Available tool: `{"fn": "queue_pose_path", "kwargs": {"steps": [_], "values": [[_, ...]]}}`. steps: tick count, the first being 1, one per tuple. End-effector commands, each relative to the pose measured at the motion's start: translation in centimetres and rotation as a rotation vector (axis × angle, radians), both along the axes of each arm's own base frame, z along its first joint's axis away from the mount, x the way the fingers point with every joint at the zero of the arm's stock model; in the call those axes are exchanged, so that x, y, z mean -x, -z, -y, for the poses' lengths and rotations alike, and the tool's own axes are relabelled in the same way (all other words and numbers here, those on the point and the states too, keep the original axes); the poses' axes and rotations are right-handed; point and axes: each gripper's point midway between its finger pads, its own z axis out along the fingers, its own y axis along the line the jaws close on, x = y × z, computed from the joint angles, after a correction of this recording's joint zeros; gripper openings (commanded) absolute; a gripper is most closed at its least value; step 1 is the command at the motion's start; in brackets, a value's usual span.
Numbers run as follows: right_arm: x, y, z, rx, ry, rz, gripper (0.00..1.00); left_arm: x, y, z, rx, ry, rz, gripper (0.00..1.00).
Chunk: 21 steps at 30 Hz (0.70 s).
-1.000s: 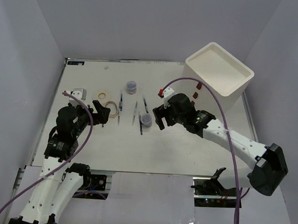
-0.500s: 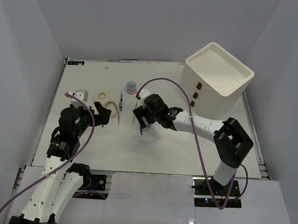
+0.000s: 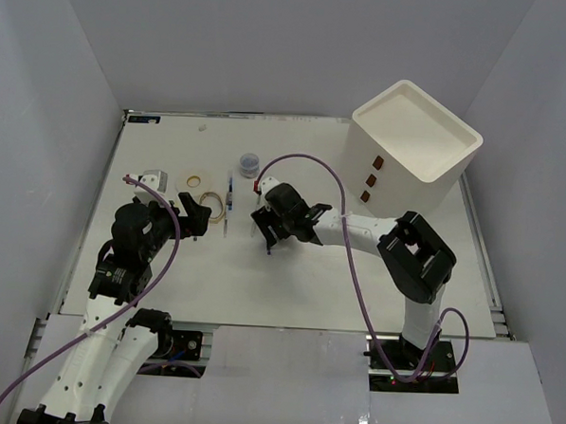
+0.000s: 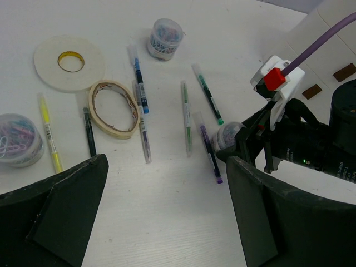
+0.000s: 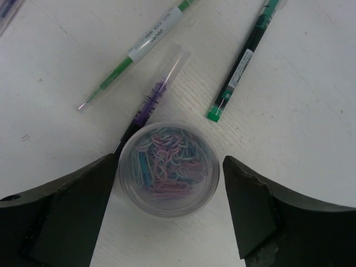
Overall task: Sort the stationery into containers
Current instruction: Pick up the stationery from the center of the board, then place the stationery in the storage box.
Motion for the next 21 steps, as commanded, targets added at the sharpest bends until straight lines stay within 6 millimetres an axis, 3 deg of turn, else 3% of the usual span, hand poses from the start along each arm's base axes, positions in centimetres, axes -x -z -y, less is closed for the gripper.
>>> {"fn": "queue_pose_path", "kwargs": {"steps": [1,7,9,12,13,15,16,18,19,21], "values": [[-1.6,-1.9,-1.2,-0.043,0.033,0.066,0.81,0.0,-0.1,0.2,0.006,0.011,0.012,0.98],[-2.3,-3.8,-0.2,-0.035,0.063,0.127,0.45,0.0,0.0,0.2,0.005,0.009,0.009,0.98],[-2.4,-5.2,0.0,-0.041,0.068,0.147,0.41,0.0,0.0,0.2,0.007,0.010,0.008,0.98],[-2.5,-9.6,0.4,-0.086,0.072,0.201,0.41,0.0,-0.1,0.3,0.008,0.018,0.010,0.98],[-2.7,-12.7,0.7,-0.102,0.083,0.236,0.40,0.1,-0.1,0.4,0.010,0.021,0.009,0.98],[-3.2,-16.4,1.3,-0.112,0.107,0.281,0.38,0.1,0.0,0.5,0.010,0.024,0.004,0.98],[-4.0,-20.2,2.4,-0.116,0.128,0.330,0.38,0.0,0.0,0.5,0.011,0.023,0.004,0.98],[-5.4,-24.1,4.6,-0.131,0.180,0.370,0.40,0.0,0.1,0.5,0.010,0.025,0.001,0.98],[-5.9,-27.3,5.8,-0.143,0.201,0.404,0.42,0.0,0.2,0.5,0.009,0.024,0.000,0.98],[-8.0,-30.0,9.3,-0.128,0.287,0.448,0.43,0.0,0.2,0.5,0.010,0.027,0.000,0.98]]}}
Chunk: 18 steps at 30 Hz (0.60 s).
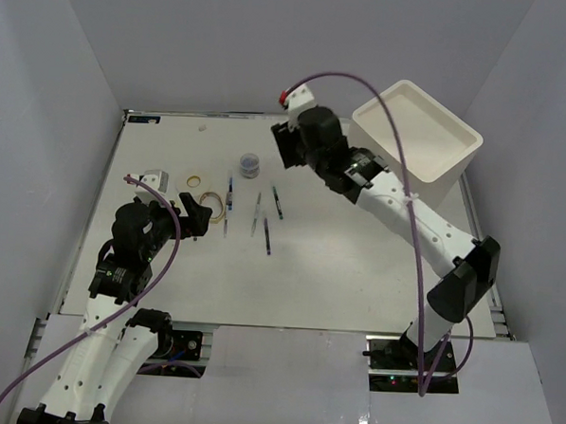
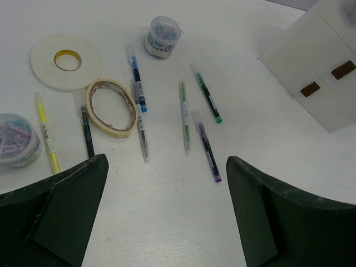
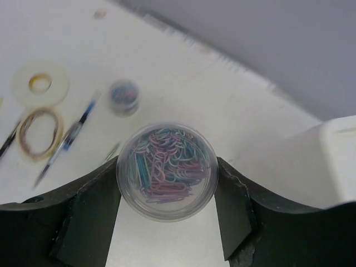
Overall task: Sort the stationery into containers
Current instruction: Place the stationery in the storage box.
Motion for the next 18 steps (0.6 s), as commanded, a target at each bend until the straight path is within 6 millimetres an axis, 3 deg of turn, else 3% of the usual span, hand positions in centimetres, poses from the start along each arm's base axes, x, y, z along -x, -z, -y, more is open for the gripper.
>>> {"fn": "queue_pose_path", "kwargs": {"steps": [1,2,3,5,6,8,9,12,18], "values": [[-3.1,-8.4,8.3,0.002,0.203,0.132,0.43,0.0,0.1,0.3,0.006,0.016,0.005,0.98],[-3.6,-10.2,9.7,-0.008,0.227,0.148,0.44,0.0,0.1,0.3,0.006,0.018,0.005,0.98],[-4.8,-10.9,12.0,-0.012,0.277,0.155,0.44,0.0,0.1,0.3,0.007,0.016,0.003,0.98],[-5.8,-12.4,14.3,-0.017,0.327,0.185,0.44,0.0,0.2,0.3,0.007,0.017,0.001,0.98],[-6.8,-12.9,16.4,-0.020,0.374,0.193,0.45,0.0,0.2,0.4,0.007,0.019,0.001,0.98],[-7.8,-13.8,18.4,-0.035,0.412,0.208,0.45,-0.1,0.3,0.4,0.007,0.022,-0.005,0.98],[-8.7,-13.8,20.2,-0.039,0.450,0.206,0.45,0.0,0.4,0.5,0.006,0.023,-0.008,0.98],[-10.4,-13.2,22.9,-0.047,0.492,0.187,0.45,-0.1,0.5,0.5,0.006,0.026,-0.013,0.98],[-13.4,-9.8,26.6,-0.051,0.562,0.109,0.45,-0.2,0.7,0.5,0.003,0.027,-0.020,0.98]]}}
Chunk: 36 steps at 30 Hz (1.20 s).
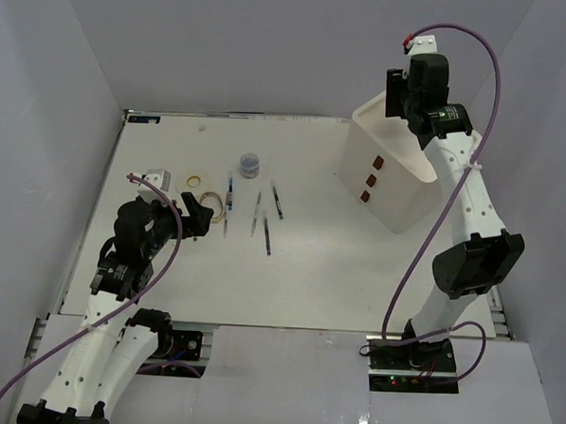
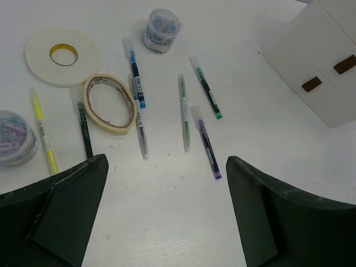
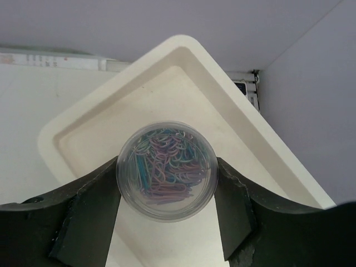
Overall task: Sort the stationery into containers
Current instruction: Place the stationery in the storage box, then pick up the stationery from the center of the board.
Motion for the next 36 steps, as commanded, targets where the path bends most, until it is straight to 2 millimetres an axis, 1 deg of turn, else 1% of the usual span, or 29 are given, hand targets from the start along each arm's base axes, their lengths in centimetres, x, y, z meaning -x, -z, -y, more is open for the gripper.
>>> {"fn": "queue_pose_path", "kwargs": {"steps": [1,2,3,5,6,8,9,10,11,13,14,15,17,20,21,22,23,25,26,27,29,30,31,32,33,35,36], "values": [[-1.3,-0.8,1.2,-0.045,0.007,0.027,0.45,0.0,0.2,0.3,0.006,0.016,0.000,0.98],[-1.6,-0.6,1.9,-0.047,0.018,0.024,0.45,0.0,0.2,0.3,0.005,0.018,0.002,0.98],[-2.2,-0.2,2.0,-0.050,0.020,0.016,0.45,0.0,0.3,0.4,0.005,0.020,-0.001,0.98],[-2.8,0.1,2.3,-0.050,0.026,0.013,0.45,0.0,0.3,0.3,0.006,0.018,-0.002,0.98],[-3.3,0.8,2.3,-0.047,0.026,0.001,0.45,0.0,0.3,0.4,0.008,0.020,-0.005,0.98],[-3.9,0.5,2.5,-0.044,0.034,0.010,0.45,-0.1,0.4,0.5,0.008,0.023,-0.007,0.98],[-4.4,1.2,2.5,-0.043,0.034,-0.001,0.45,0.0,0.4,0.5,0.008,0.025,-0.010,0.98],[-4.6,0.8,2.5,-0.049,0.035,0.008,0.45,-0.1,0.4,0.5,0.007,0.025,-0.010,0.98],[-4.9,1.0,2.7,-0.050,0.039,0.007,0.45,-0.1,0.5,0.5,0.007,0.026,-0.013,0.98],[-5.4,1.7,2.5,-0.054,0.032,-0.006,0.47,-0.1,0.6,0.5,0.007,0.028,-0.016,0.98],[-5.7,2.4,2.4,-0.059,0.030,-0.020,0.48,-0.1,0.6,0.5,0.006,0.027,-0.016,0.98],[-5.8,2.6,2.5,-0.060,0.034,-0.021,0.51,-0.1,0.6,0.5,0.005,0.024,-0.016,0.98],[-6.0,3.5,2.6,-0.055,0.040,-0.040,0.52,-0.1,0.7,0.4,0.004,0.021,-0.019,0.98],[-6.3,4.5,3.0,-0.049,0.058,-0.059,0.59,-0.2,0.7,0.5,0.002,0.023,-0.021,0.98],[-6.4,4.7,3.0,-0.048,0.060,-0.061,0.65,-0.1,0.7,0.5,0.003,0.024,-0.020,0.98],[-6.4,4.8,3.0,-0.047,0.061,-0.063,0.68,-0.2,0.8,0.5,0.002,0.023,-0.023,0.98],[-6.3,4.7,3.0,-0.048,0.058,-0.062,0.76,-0.2,0.8,0.5,0.003,0.022,-0.023,0.98],[-6.0,4.1,3.0,-0.051,0.053,-0.054,0.88,-0.2,0.8,0.4,0.001,0.021,-0.024,0.98],[-5.4,3.3,2.9,-0.058,0.043,-0.039,0.97,-0.2,0.9,0.4,0.003,0.019,-0.026,0.98],[-5.2,2.3,2.8,-0.063,0.033,-0.008,0.98,-0.2,0.8,0.3,0.001,0.015,-0.024,0.98],[-3.3,-1.5,2.5,-0.078,0.004,0.071,0.93,-0.4,1.0,0.0,-0.001,-0.011,-0.031,0.98],[-3.3,-1.2,2.2,-0.078,-0.004,0.066,0.92,-0.5,0.9,-0.3,-0.001,-0.030,-0.030,0.98],[-2.1,-3.0,1.9,-0.087,-0.027,0.100,0.90,-0.6,1.1,-0.6,0.010,-0.059,-0.045,0.98],[-1.4,-3.7,1.4,-0.089,-0.046,0.111,0.90,-0.6,1.2,-1.0,0.012,-0.085,-0.050,0.98],[0.1,-4.6,0.8,-0.097,-0.072,0.120,0.90,-0.8,1.7,-2.3,-0.004,-0.163,-0.070,0.98],[1.9,-5.2,-0.4,-0.110,-0.115,0.131,0.90,-0.8,1.9,-3.6,0.025,-0.278,-0.109,0.98],[2.9,-3.1,-1.7,-0.106,-0.148,0.087,0.90,-0.9,2.6,-5.1,0.005,-0.371,-0.136,0.98]]}}
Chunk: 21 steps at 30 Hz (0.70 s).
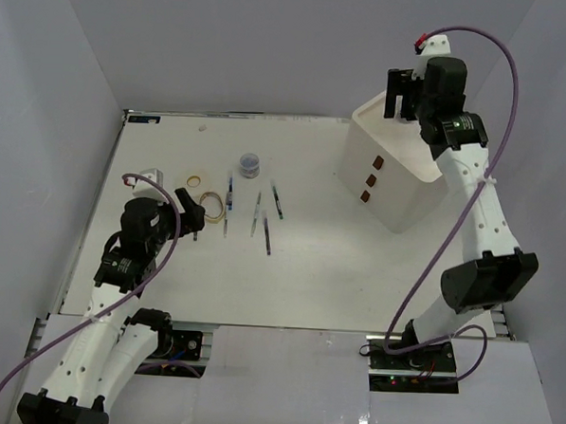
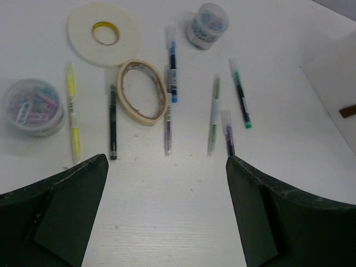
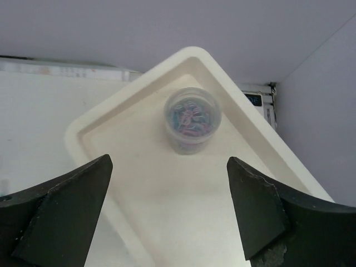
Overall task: Sort the stationery into containers
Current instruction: Pick up the stationery from the center of the board.
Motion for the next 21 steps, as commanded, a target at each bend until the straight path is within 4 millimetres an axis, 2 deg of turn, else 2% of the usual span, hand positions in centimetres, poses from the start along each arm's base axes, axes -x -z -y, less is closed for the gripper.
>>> {"fn": "queue_pose_path", "kwargs": {"steps": [1,2,3,5,6,7,9,10,11,13,14,16,17,21], "values": [[5.4,-5.5,-3.3,-0.066,-0.125,0.158,0.90,0.2,1.7,-4.0,-0.018,-0.272,-0.096,0.98],[6.4,-5.4,-3.9,-0.080,-0.148,0.170,0.90,0.2,2.1,-4.5,-0.006,-0.318,-0.113,0.98],[8.4,-4.7,-5.1,-0.121,-0.188,0.189,0.90,0.4,3.2,-5.4,-0.012,-0.387,-0.153,0.98],[10.4,-3.4,-6.4,-0.167,-0.246,0.194,0.90,0.4,4.0,-6.1,-0.026,-0.437,-0.176,0.98],[12.3,-3.9,-7.0,-0.201,-0.279,0.223,0.90,0.4,4.4,-6.6,-0.035,-0.460,-0.188,0.98],[13.0,-0.5,-7.8,-0.213,-0.315,0.158,0.90,0.3,4.6,-6.9,-0.042,-0.482,-0.196,0.98],[14.5,0.9,-9.1,-0.252,-0.367,0.150,0.90,-0.2,5.5,-7.7,-0.071,-0.523,-0.227,0.98],[15.5,3.2,-9.2,-0.260,-0.382,0.114,0.90,-0.7,5.3,-8.2,-0.065,-0.549,-0.222,0.98],[16.2,3.8,-9.9,-0.283,-0.421,0.107,0.90,-1.2,6.0,-8.5,-0.076,-0.563,-0.246,0.98],[17.4,5.2,-10.4,-0.298,-0.459,0.093,0.90,-2.2,6.1,-8.9,-0.080,-0.584,-0.235,0.98],[17.9,7.3,-10.4,-0.294,-0.465,0.053,0.90,-2.5,6.3,-9.2,-0.086,-0.604,-0.239,0.98],[18.8,8.0,-10.5,-0.300,-0.486,0.049,0.90,-3.4,7.1,-10.0,-0.105,-0.640,-0.254,0.98],[19.1,9.4,-10.4,-0.295,-0.487,0.025,0.90,-3.7,7.1,-10.2,-0.108,-0.650,-0.255,0.98],[20.3,10.4,-10.1,-0.291,-0.506,0.042,0.90,-5.2,8.1,-11.6,-0.124,-0.700,-0.267,0.98]]}}
